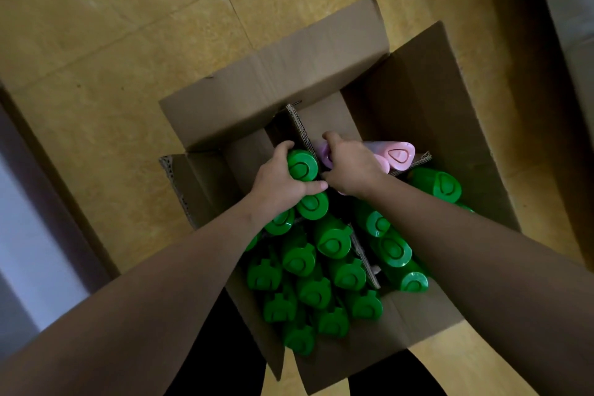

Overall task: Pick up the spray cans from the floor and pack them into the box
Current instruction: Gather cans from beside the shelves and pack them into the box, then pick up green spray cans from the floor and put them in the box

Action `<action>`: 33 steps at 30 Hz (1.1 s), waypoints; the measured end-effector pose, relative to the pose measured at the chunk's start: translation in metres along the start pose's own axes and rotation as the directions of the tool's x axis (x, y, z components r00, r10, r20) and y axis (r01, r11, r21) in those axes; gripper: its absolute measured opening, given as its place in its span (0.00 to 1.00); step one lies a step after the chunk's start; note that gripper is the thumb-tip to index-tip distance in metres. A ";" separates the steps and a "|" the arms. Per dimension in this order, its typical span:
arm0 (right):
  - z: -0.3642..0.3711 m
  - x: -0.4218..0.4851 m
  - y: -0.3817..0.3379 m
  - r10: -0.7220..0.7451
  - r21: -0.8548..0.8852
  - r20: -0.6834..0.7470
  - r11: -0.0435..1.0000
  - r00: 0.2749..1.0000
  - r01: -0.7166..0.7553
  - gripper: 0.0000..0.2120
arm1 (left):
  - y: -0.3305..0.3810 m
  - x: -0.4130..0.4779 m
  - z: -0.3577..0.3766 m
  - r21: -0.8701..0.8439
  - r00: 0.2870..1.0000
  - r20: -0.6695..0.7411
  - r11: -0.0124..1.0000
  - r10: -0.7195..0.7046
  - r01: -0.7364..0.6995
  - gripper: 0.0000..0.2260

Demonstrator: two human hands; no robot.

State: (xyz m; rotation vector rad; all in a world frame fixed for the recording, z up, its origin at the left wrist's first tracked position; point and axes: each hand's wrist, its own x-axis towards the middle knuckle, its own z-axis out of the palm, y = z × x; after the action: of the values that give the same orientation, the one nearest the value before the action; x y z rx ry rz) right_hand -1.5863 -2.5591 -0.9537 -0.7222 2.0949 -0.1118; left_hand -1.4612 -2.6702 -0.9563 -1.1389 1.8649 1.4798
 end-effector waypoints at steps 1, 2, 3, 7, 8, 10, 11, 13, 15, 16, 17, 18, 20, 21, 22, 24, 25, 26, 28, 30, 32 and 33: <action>-0.001 -0.001 -0.001 -0.001 0.000 0.008 1.000 1.000 0.001 0.33 | 0.001 -0.002 0.000 -0.002 1.000 0.019 1.000 -0.006 0.006 0.46; -0.002 -0.003 -0.001 -0.001 -0.002 0.010 1.000 1.000 0.001 0.35 | 0.002 -0.004 -0.001 -0.003 1.000 0.027 1.000 -0.009 0.009 0.46; -0.004 -0.006 -0.002 -0.002 -0.005 0.005 1.000 1.000 0.002 0.37 | 0.003 -0.006 -0.001 -0.001 1.000 0.025 1.000 -0.009 0.009 0.47; -0.016 -0.022 -0.006 -0.035 -0.061 -0.006 0.998 0.999 0.035 0.39 | 0.012 -0.020 -0.003 0.034 1.000 -0.025 0.999 0.014 -0.013 0.46; -0.021 -0.028 -0.006 -0.043 -0.079 -0.015 0.996 0.999 0.042 0.38 | 0.016 -0.025 -0.005 0.046 0.999 -0.039 0.999 0.025 -0.023 0.46; -0.036 -0.042 -0.008 -0.060 -0.127 -0.049 0.990 0.997 0.053 0.37 | 0.027 -0.040 -0.015 0.096 0.995 -0.087 0.994 0.053 -0.045 0.44; -0.046 -0.050 -0.010 -0.070 -0.156 -0.073 0.986 0.995 0.058 0.36 | 0.035 -0.048 -0.022 0.135 0.990 -0.118 0.989 0.072 -0.055 0.44; -0.072 -0.070 -0.017 -0.096 -0.218 -0.122 0.974 0.988 0.068 0.36 | 0.058 -0.071 -0.039 0.222 0.977 -0.180 0.972 0.113 -0.072 0.43; -0.107 -0.098 -0.028 -0.142 -0.270 -0.166 0.958 0.976 0.094 0.39 | 0.090 -0.103 -0.062 0.266 0.960 -0.242 0.961 0.139 -0.072 0.41; -0.127 -0.116 -0.035 -0.174 -0.291 -0.192 0.950 0.966 0.114 0.39 | 0.109 -0.124 -0.073 0.270 0.951 -0.270 0.960 0.151 -0.076 0.41; -0.147 -0.135 -0.043 -0.209 -0.309 -0.217 0.941 0.954 0.136 0.39 | 0.127 -0.148 -0.085 0.282 0.939 -0.296 0.955 0.175 -0.089 0.40; -0.168 -0.158 -0.052 -0.243 -0.325 -0.243 0.933 0.939 0.157 0.39 | 0.146 -0.176 -0.096 0.310 0.924 -0.324 0.945 0.205 -0.102 0.40; -0.212 -0.207 -0.073 -0.310 -0.351 -0.290 0.915 0.905 0.201 0.39 | 0.185 -0.237 -0.116 0.387 0.887 -0.370 0.914 0.276 -0.123 0.40; -0.233 -0.234 -0.085 -0.345 -0.368 -0.305 0.903 0.888 0.224 0.40 | 0.203 -0.270 -0.126 0.419 0.867 -0.392 0.899 0.307 -0.129 0.41; -0.253 -0.260 -0.097 -0.381 -0.391 -0.320 0.887 0.867 0.245 0.41 | 0.220 -0.304 -0.135 0.447 0.845 -0.416 0.885 0.336 -0.132 0.41; -0.293 -0.313 -0.124 -0.454 -0.453 -0.365 0.849 0.813 0.271 0.42 | 0.250 -0.369 -0.153 0.509 0.791 -0.466 0.851 0.397 -0.128 0.41; -0.312 -0.340 -0.138 -0.486 -0.479 -0.393 0.833 0.781 0.277 0.43 | 0.264 -0.401 -0.162 0.547 0.762 -0.485 0.828 0.429 -0.118 0.41; -0.330 -0.366 -0.152 -0.512 -0.496 -0.423 0.821 0.748 0.282 0.43 | 0.275 -0.432 -0.171 0.590 0.735 -0.496 0.800 0.463 -0.106 0.41; -0.365 -0.419 -0.180 -0.562 -0.524 -0.480 0.800 0.674 0.293 0.43 | 0.295 -0.491 -0.188 0.663 0.677 -0.508 0.743 0.532 -0.087 0.41; -0.392 -0.469 -0.201 -0.610 -0.558 -0.523 0.773 0.595 0.302 0.43 | 0.311 -0.542 -0.201 0.714 0.609 -0.519 0.696 0.600 -0.077 0.41; -0.409 -0.511 -0.214 -0.655 -0.602 -0.552 0.741 0.516 0.297 0.42 | 0.324 -0.580 -0.210 0.727 0.524 -0.554 0.683 0.647 -0.074 0.41; -0.414 -0.529 -0.218 -0.677 -0.627 -0.556 0.722 0.481 0.292 0.42 | 0.329 -0.596 -0.213 0.720 0.481 -0.580 0.690 0.657 -0.076 0.41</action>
State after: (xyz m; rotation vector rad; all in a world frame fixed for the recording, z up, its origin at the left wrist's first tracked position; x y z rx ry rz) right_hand -1.5809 -2.5331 -0.2480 -1.8770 2.6600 -0.3073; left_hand -1.4002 -2.6731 -0.2453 -1.1593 3.1296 0.2763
